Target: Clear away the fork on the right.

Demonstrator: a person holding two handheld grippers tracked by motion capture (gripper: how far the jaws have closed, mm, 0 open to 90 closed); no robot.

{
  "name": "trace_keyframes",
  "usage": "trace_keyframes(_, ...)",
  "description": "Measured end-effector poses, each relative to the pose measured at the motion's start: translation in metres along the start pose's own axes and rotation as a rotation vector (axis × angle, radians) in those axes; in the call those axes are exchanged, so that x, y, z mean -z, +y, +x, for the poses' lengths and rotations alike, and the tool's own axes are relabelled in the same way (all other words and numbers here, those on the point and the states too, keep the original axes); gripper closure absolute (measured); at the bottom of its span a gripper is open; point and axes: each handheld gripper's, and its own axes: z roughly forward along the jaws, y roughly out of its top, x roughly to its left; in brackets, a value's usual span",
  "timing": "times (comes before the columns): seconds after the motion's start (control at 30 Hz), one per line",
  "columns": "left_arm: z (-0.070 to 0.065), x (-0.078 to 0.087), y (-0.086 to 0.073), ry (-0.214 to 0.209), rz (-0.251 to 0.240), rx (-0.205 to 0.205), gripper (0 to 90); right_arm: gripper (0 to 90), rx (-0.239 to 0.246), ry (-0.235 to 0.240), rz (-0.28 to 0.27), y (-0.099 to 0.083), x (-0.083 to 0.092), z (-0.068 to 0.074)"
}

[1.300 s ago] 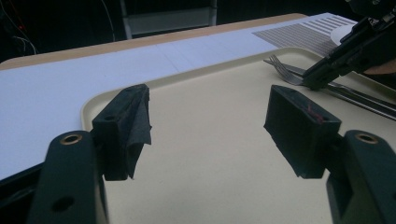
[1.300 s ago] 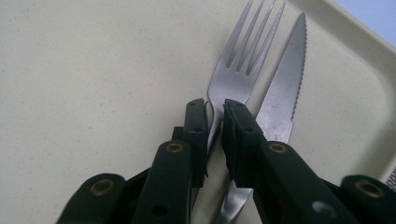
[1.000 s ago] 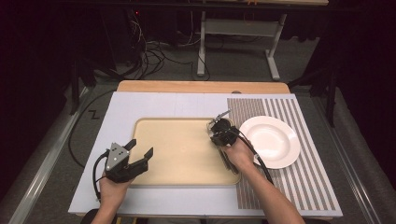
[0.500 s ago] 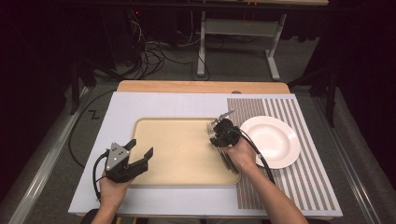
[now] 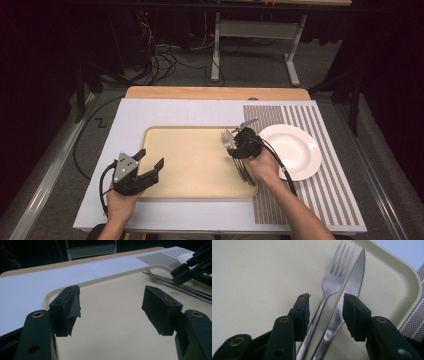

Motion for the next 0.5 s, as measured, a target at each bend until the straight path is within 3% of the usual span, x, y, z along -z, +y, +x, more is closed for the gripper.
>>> trace_keyframes(0.5, 0.000, 0.000, 0.000, 0.001, 0.000, 0.001, 31.5, 49.0, 0.020, 0.044, -0.070, -0.016, 0.023, 0.001)
